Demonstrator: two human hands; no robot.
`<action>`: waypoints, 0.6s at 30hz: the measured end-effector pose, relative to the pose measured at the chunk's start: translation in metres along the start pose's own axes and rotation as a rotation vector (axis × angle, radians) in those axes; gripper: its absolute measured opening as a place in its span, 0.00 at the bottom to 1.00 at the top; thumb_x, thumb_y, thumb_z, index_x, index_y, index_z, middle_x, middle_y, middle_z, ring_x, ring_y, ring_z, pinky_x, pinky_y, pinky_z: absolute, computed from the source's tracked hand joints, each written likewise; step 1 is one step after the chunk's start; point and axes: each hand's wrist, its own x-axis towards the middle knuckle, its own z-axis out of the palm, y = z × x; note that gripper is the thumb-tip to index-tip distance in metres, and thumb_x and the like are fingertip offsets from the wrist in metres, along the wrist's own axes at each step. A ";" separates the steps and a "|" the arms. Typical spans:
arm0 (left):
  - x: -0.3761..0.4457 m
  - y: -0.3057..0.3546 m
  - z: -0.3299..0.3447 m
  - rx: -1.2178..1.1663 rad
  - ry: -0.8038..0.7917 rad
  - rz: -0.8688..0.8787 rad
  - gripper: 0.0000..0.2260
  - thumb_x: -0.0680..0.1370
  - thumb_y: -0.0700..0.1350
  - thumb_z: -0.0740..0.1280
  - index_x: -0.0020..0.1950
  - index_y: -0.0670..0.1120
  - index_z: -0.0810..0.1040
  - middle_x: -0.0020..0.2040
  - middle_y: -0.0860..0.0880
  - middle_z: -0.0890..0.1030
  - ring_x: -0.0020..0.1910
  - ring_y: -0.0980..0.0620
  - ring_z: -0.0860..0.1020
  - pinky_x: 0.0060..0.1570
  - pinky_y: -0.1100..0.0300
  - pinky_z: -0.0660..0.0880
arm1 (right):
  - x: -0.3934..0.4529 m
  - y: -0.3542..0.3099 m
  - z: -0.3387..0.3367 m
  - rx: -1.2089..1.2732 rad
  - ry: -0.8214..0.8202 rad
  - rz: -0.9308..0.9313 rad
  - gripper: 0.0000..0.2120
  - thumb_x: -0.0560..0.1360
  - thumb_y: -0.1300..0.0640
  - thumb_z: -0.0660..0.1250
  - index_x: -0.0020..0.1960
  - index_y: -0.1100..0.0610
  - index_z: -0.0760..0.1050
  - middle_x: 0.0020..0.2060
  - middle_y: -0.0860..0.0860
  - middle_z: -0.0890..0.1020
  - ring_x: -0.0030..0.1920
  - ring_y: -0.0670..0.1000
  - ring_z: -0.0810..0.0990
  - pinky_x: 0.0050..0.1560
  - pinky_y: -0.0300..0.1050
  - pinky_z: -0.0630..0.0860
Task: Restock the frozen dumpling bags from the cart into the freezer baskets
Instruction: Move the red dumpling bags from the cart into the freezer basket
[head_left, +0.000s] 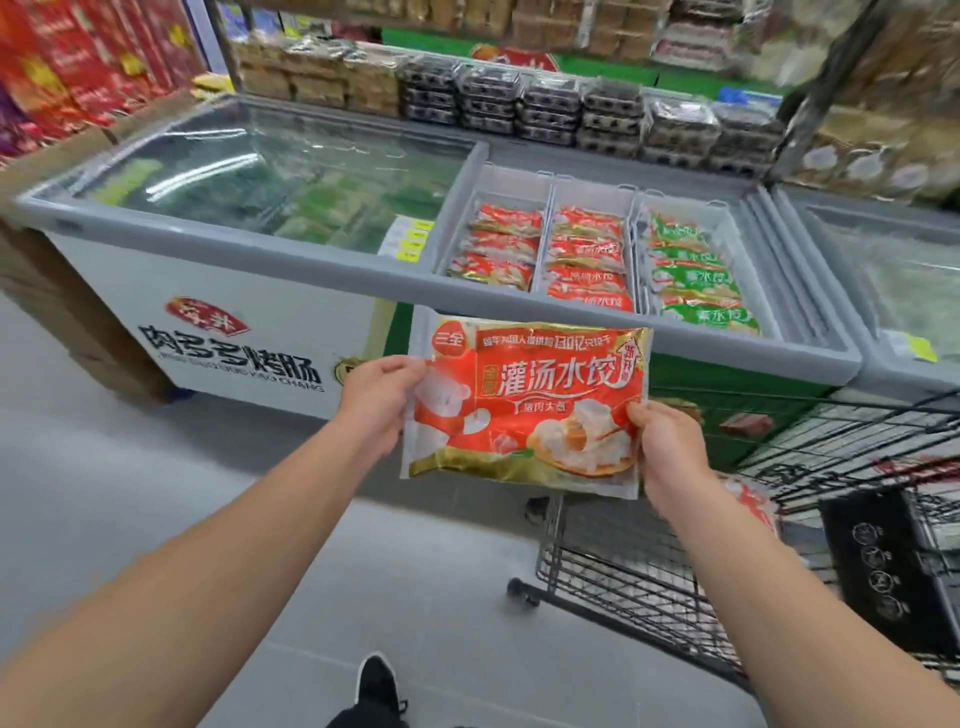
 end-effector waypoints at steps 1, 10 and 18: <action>0.011 0.004 -0.011 0.002 -0.004 -0.013 0.06 0.81 0.37 0.65 0.45 0.44 0.78 0.41 0.48 0.83 0.38 0.52 0.83 0.35 0.55 0.79 | 0.002 0.000 0.017 0.000 0.001 -0.001 0.10 0.81 0.62 0.63 0.45 0.56 0.80 0.43 0.52 0.86 0.48 0.55 0.84 0.57 0.58 0.80; 0.098 0.019 -0.064 0.037 -0.017 -0.164 0.01 0.79 0.40 0.70 0.48 0.44 0.80 0.46 0.45 0.85 0.45 0.44 0.84 0.42 0.47 0.82 | 0.026 -0.005 0.108 -0.088 0.004 0.063 0.06 0.80 0.60 0.65 0.48 0.58 0.80 0.43 0.53 0.87 0.47 0.56 0.86 0.56 0.59 0.81; 0.180 0.020 -0.048 0.101 -0.035 -0.231 0.01 0.79 0.40 0.70 0.49 0.43 0.80 0.46 0.44 0.85 0.45 0.43 0.84 0.45 0.45 0.83 | 0.091 -0.010 0.141 -0.120 0.007 0.149 0.07 0.79 0.59 0.65 0.46 0.59 0.80 0.41 0.54 0.87 0.46 0.57 0.86 0.56 0.61 0.81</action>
